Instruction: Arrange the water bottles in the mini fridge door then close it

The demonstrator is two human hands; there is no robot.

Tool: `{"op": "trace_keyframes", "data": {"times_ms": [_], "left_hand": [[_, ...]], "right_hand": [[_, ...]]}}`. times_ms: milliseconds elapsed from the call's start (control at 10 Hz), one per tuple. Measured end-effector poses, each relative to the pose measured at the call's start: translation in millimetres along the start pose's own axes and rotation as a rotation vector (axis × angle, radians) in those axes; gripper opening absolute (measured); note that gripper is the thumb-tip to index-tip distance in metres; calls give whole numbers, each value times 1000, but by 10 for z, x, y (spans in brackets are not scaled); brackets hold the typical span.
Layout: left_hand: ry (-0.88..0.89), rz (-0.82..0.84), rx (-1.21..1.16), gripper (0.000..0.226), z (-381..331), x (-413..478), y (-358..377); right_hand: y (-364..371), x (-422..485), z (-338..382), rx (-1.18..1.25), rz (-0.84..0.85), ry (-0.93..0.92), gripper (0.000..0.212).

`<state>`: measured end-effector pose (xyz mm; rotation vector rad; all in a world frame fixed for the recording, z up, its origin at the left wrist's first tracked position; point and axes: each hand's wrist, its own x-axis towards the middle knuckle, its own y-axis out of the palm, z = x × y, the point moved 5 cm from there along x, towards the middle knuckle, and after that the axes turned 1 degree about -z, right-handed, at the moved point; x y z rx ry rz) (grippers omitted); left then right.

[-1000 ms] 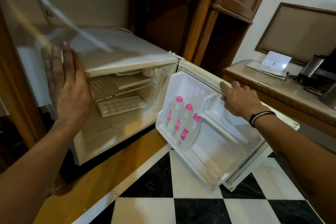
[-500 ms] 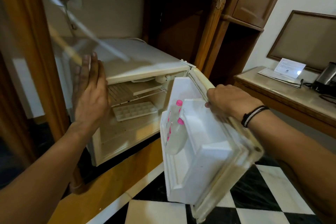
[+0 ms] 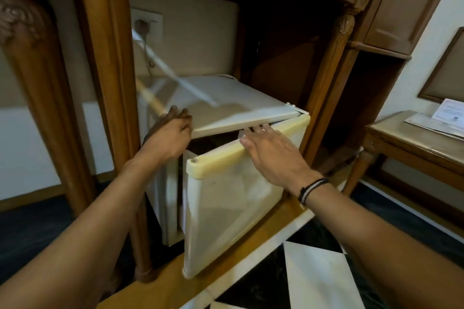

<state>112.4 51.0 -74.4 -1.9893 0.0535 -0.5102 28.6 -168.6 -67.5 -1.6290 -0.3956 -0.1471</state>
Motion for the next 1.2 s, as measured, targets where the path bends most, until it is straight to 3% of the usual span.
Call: {"op": "trace_keyframes", "data": {"times_ms": [200,300,400,500,700,900,1000,1100,1200], "left_hand": [[-24,158,48,56,-64,64,-33],[-23,131,182,61,-153,75,42],[-43,-51,366,66,-280,23,150],[-56,-101,411,67,-318,-15,168],[-61,-44,452,78,-377,-61,135],[-119,222,422,81,-418,-44,36],[-203,447,380,80,-682,-44,-229],[-269,506,261,80,-1009,-36,-632],[-202,536,190,79,-1750,58,-1578]], "right_hand": [[362,417,125,100,-150,57,62],[461,468,93,92,-242,29,64],[580,499,-2,95,-401,-31,65],[630,536,-57,143,-454,-47,64],[539,667,-109,169,-314,24,68],[258,792,-175,164,69,22,64],[-99,758,-145,261,370,4,77],[-612,715,-164,314,412,12,77],[-1899,612,-315,414,307,28,72]]}}
